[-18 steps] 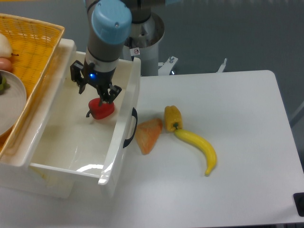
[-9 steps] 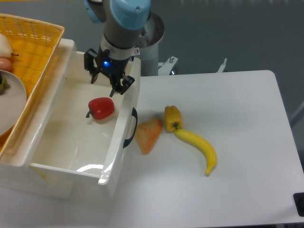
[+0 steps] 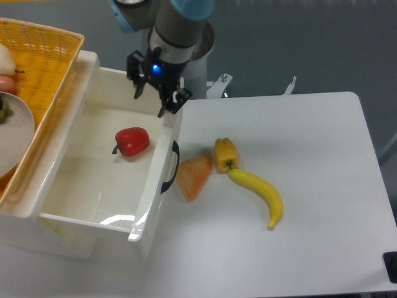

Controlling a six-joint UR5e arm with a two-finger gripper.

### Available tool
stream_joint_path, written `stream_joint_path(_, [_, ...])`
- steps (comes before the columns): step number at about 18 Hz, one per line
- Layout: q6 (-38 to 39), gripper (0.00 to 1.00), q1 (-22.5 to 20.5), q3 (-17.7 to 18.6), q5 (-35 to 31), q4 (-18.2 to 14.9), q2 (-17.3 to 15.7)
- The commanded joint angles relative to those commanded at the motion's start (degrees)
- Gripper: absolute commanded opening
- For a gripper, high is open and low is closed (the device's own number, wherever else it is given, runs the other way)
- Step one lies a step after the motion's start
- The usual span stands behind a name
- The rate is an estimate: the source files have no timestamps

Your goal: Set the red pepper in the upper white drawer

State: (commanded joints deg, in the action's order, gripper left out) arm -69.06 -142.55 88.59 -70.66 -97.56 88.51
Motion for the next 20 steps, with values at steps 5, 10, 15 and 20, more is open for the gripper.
stream_joint_path(5, [-8.80,0.70,-1.59,0.00,-5.87,0.35,0.09])
stream_joint_path(10, [-9.78,0.72,-3.08,0.00,-12.91,0.79,0.61])
stream_joint_path(15, [-9.78,0.80,-3.96,0.09,-13.62,2.81,1.14])
stream_joint_path(20, [-9.08,0.95,-3.96,0.26,-14.06,3.60,1.76])
